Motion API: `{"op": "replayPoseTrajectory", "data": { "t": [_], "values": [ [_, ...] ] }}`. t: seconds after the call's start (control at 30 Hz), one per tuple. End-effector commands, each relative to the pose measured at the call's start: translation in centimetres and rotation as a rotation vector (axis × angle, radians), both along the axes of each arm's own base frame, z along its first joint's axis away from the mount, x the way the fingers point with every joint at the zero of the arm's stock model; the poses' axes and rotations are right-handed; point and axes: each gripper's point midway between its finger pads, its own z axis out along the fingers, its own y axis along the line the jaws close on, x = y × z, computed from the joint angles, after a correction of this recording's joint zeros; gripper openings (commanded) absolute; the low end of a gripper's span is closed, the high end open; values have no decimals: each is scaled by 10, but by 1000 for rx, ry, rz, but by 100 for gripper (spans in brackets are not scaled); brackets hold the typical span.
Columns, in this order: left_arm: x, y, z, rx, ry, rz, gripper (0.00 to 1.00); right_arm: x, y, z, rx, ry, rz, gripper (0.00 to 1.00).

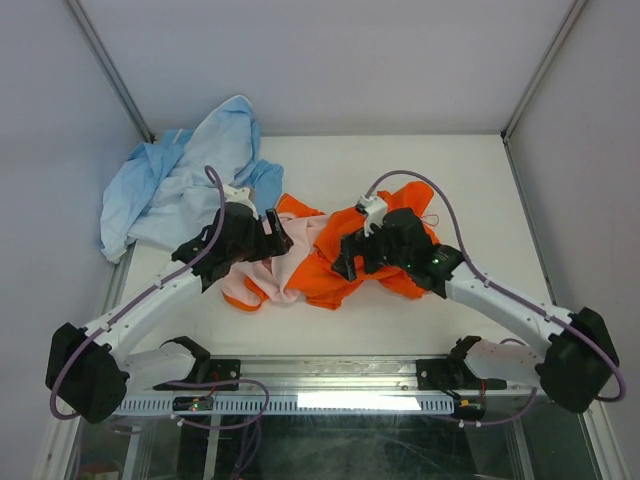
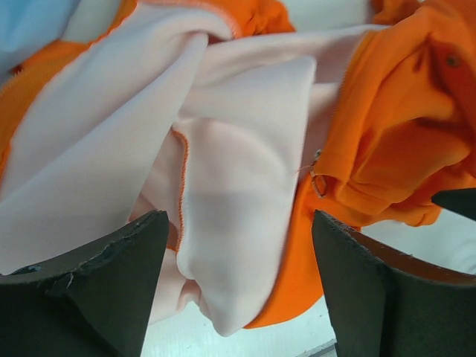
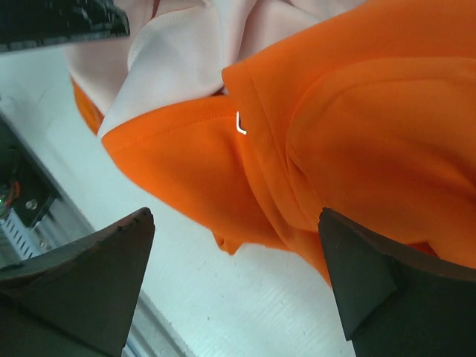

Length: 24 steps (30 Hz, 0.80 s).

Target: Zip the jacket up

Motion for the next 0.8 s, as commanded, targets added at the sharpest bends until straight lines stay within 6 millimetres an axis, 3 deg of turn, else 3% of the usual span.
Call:
{"op": "replayPoseTrajectory", "data": {
  "t": [0.0,0.17,0.3,0.47,0.57,0.77],
  "values": [
    [5,-3,-12,-39,10,28,79,44,30,32,-8,-153,-118,95],
    [5,-14,-40,-61,66,9,76,74,55,31,-95,-212,-207,95],
    [4,-24,-60,-81,120,-13,73,91,68,13,-154,-198,-265,95],
    [6,-32,-76,-76,154,-25,74,105,47,-17,-286,-188,-378,89],
    [11,-34,-82,-68,156,-19,74,106,20,-23,-356,-192,-440,73],
    [21,-37,-85,-56,153,-11,74,92,-37,-4,-362,-195,-517,19]
  ]
}}
